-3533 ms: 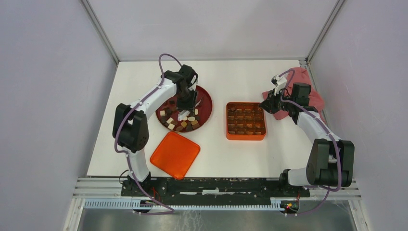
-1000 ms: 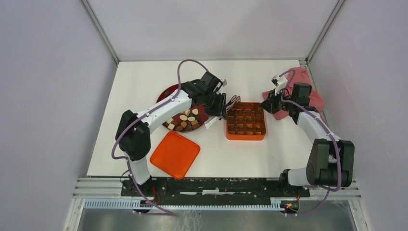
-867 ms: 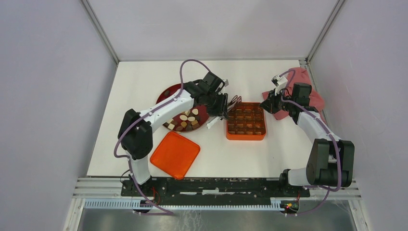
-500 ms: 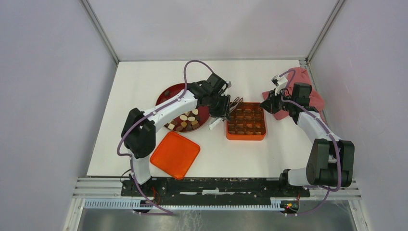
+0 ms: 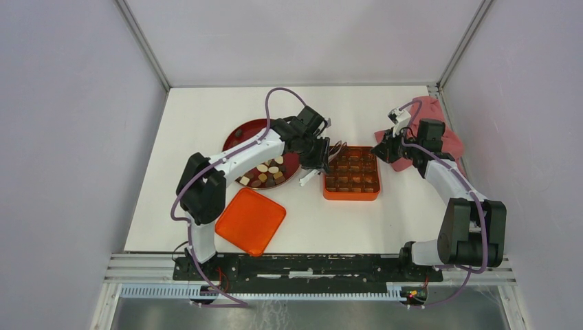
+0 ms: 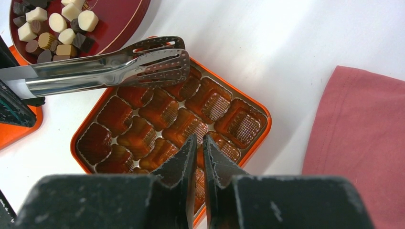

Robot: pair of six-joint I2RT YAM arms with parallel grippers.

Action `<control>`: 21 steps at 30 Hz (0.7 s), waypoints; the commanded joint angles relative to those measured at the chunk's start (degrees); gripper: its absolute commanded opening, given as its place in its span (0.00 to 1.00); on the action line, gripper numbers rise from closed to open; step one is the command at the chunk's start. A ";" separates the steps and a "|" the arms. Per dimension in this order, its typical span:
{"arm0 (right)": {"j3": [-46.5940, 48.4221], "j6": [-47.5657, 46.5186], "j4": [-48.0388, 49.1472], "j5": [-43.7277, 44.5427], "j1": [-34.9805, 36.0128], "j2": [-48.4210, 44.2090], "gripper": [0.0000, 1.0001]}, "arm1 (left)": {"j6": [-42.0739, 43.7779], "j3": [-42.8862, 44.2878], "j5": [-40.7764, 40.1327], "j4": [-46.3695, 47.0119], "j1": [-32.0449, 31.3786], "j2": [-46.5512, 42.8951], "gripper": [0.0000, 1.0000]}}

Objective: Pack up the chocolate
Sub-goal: Place the fake chocolate in the packing box.

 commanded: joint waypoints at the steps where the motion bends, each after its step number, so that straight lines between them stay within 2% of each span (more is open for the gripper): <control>1: -0.34 0.02 2.20 -0.48 -0.26 -1.26 0.15 | -0.45 2.81 -0.79 1.26 -0.50 0.13 0.39; 9: -0.42 -0.04 2.21 -0.48 -0.34 -1.52 0.14 | -0.46 3.55 -0.89 1.27 -0.51 0.39 0.42; 15: -0.42 -0.04 2.05 -0.48 -0.35 -1.69 0.14 | -0.97 4.24 -0.66 1.31 -0.53 -1.10 0.36; 21: -0.18 -0.12 1.89 -0.64 -0.35 -1.65 0.15 | -2.28 2.48 -0.65 2.47 -0.38 -6.14 0.36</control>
